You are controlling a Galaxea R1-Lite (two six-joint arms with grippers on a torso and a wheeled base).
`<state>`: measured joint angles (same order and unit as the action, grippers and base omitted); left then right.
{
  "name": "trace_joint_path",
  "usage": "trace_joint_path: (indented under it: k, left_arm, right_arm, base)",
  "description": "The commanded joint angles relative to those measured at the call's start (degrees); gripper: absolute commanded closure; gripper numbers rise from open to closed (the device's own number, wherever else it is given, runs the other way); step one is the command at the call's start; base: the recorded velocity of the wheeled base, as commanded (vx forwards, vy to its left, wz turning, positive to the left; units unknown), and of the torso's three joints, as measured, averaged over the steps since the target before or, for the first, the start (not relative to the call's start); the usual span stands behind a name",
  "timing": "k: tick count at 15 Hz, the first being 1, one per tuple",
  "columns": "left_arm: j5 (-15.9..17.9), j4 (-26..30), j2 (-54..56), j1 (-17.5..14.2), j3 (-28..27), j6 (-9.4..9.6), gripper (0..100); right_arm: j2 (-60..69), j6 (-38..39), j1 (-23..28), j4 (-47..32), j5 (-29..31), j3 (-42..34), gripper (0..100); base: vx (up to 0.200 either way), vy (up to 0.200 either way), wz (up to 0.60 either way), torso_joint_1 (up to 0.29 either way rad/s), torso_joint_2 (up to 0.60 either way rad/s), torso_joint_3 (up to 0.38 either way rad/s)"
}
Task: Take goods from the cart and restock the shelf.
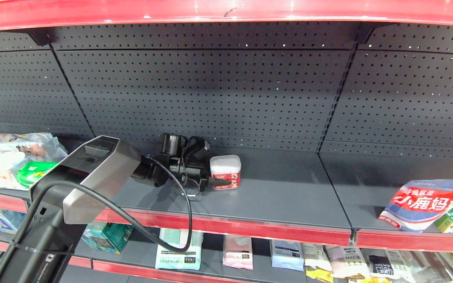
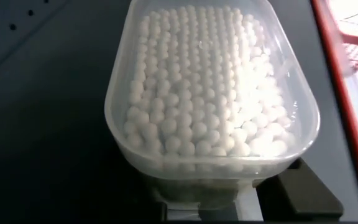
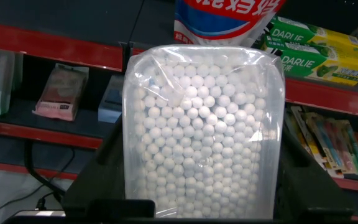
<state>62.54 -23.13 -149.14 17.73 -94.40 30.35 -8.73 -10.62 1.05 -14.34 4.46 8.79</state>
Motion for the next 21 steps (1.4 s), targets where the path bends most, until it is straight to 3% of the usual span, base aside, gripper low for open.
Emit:
trace_joint_path:
  k: [1, 3, 4, 6, 10, 14, 17, 21]
  left_arm:
    - [1.10, 0.01, 2.19, -0.15, 2.29, 0.14, 100]
    - [2.41, -0.08, 6.49, -0.32, 7.74, 0.23, 100]
    - [2.41, -0.08, 7.55, -0.50, 9.77, 1.37, 100]
    - [2.50, 0.01, 9.13, -1.29, 13.54, 5.77, 100]
    - [4.35, 0.27, 10.27, -2.17, 18.03, 11.83, 100]
    - [5.75, 0.27, 10.27, -2.17, 20.31, 13.50, 100]
    - [6.54, 0.10, 10.27, -2.17, 23.12, 15.88, 100]
    - [6.63, 0.01, 10.10, -2.17, 23.12, 16.05, 100]
  right_arm:
    - [0.03, -0.02, 0.01, 0.01, -0.07, 0.00, 100]
    - [-0.06, -0.02, 0.01, 0.01, -0.07, 0.00, 100]
    - [-0.06, -0.02, 0.01, 0.01, -0.07, 0.00, 100]
    - [-0.06, -0.02, 0.01, 0.01, -0.16, 0.00, 100]
    - [-0.15, -0.02, 0.01, 0.01, -0.16, 0.00, 100]
    - [-0.41, -0.02, -0.08, 0.01, -0.33, 0.00, 100]
    - [-0.15, -0.02, 0.01, 0.01, -0.33, 0.00, 100]
    - [-0.15, -0.02, -0.08, 0.01, -0.33, 0.00, 100]
  base:
    - [0.000, 0.000, 0.00, 0.000, 0.00, 0.000]
    - [0.000, 0.000, 0.00, 0.000, 0.00, 0.000]
    - [0.000, 0.000, 0.00, 0.000, 0.00, 0.000]
    - [0.000, 0.000, 0.00, 0.000, 0.00, 0.000]
    - [0.000, 0.000, 0.00, 0.000, 0.00, 0.000]
    - [0.000, 0.000, 0.00, 0.000, 0.00, 0.000]
    - [0.000, 0.000, 0.00, 0.000, 0.00, 0.000]
    - [0.000, 0.000, 0.00, 0.000, 0.00, 0.000]
